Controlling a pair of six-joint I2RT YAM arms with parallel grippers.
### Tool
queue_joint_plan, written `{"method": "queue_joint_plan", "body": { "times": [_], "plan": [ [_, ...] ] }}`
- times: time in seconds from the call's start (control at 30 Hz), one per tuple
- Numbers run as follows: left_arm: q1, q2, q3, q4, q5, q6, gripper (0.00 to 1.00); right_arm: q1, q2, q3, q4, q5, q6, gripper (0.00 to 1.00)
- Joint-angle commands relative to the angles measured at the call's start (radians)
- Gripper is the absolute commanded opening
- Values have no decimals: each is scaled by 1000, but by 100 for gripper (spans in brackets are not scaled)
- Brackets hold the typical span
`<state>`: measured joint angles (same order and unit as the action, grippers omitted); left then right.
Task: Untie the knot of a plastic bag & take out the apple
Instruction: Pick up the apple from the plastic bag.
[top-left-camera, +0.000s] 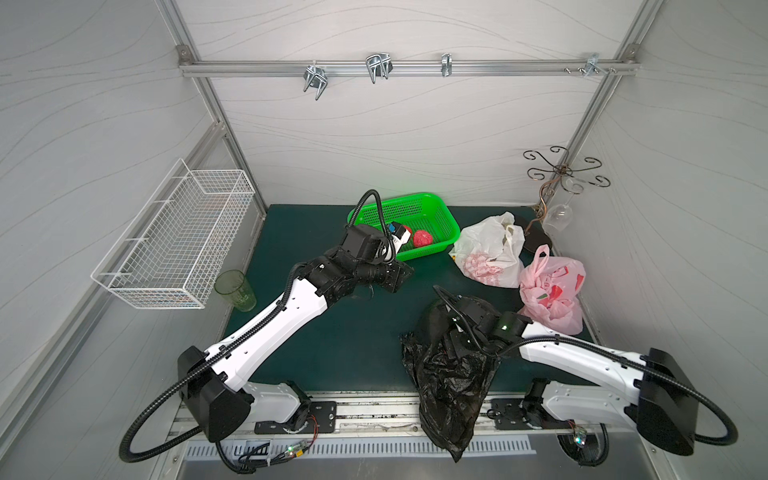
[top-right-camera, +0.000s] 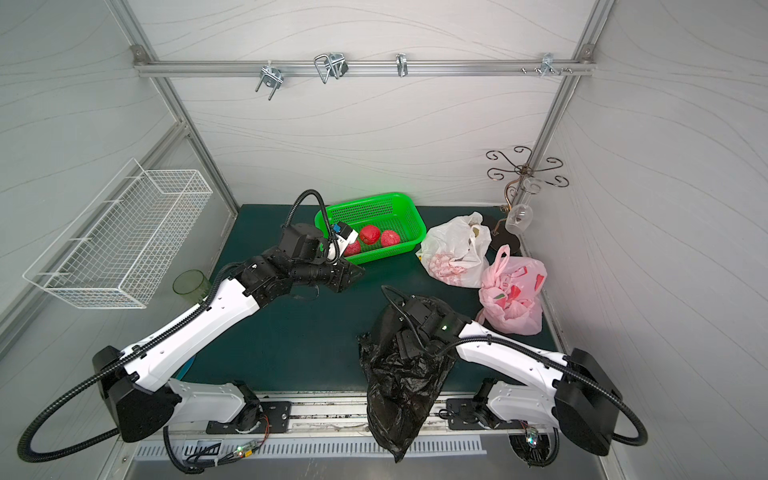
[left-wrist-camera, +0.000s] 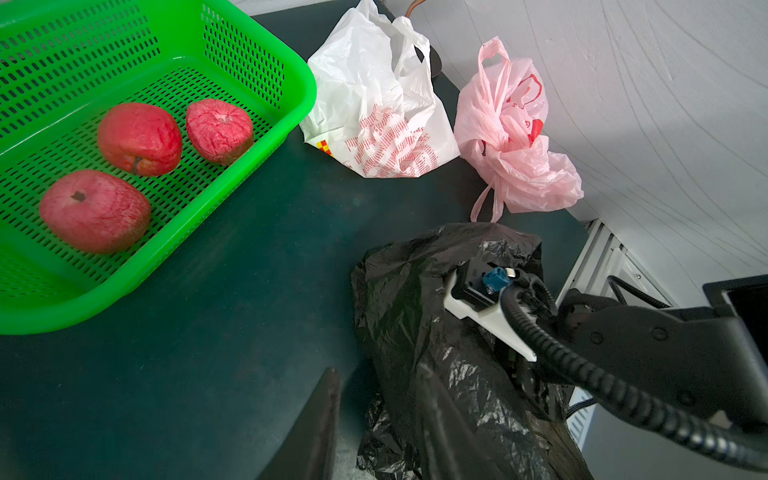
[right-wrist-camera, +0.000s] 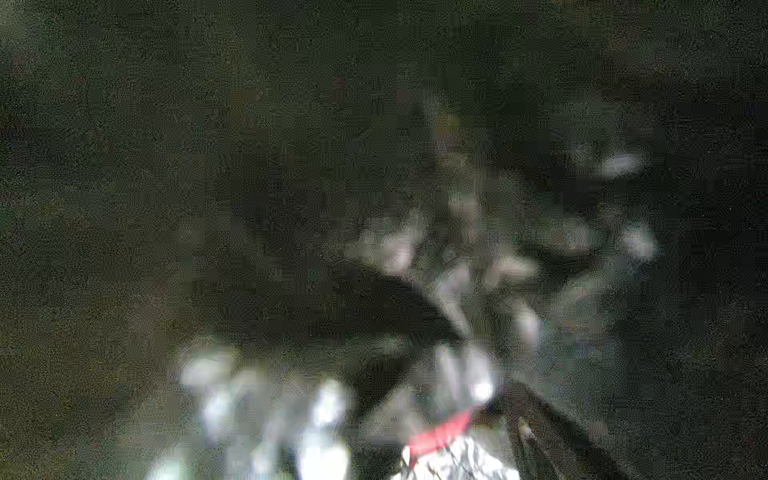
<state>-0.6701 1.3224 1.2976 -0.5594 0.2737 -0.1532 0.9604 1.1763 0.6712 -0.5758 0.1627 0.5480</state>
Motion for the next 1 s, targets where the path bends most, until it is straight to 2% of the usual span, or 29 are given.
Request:
{"method": "queue_joint_plan", "body": {
  "times": [0.0, 0.07, 0.2, 0.33, 0.67, 0.97],
  "plan": [
    [5, -7, 5, 42, 13, 4, 34, -5, 32, -5, 36, -10, -14, 82],
    [4, -6, 3, 44, 12, 4, 34, -4, 43, -7, 45, -5, -16, 80],
    [5, -6, 4, 44, 12, 4, 34, -4, 39, -4, 45, 3, -16, 64],
    [5, -6, 3, 44, 11, 4, 35, -5, -1, 6, 14, 4, -21, 55],
    [8, -3, 4, 46, 12, 2, 35, -5, -167, 108, -155, -11, -65, 53],
    [9, -8, 1, 47, 14, 4, 35, -4, -258, 152, -281, -69, -77, 53]
  ]
}}
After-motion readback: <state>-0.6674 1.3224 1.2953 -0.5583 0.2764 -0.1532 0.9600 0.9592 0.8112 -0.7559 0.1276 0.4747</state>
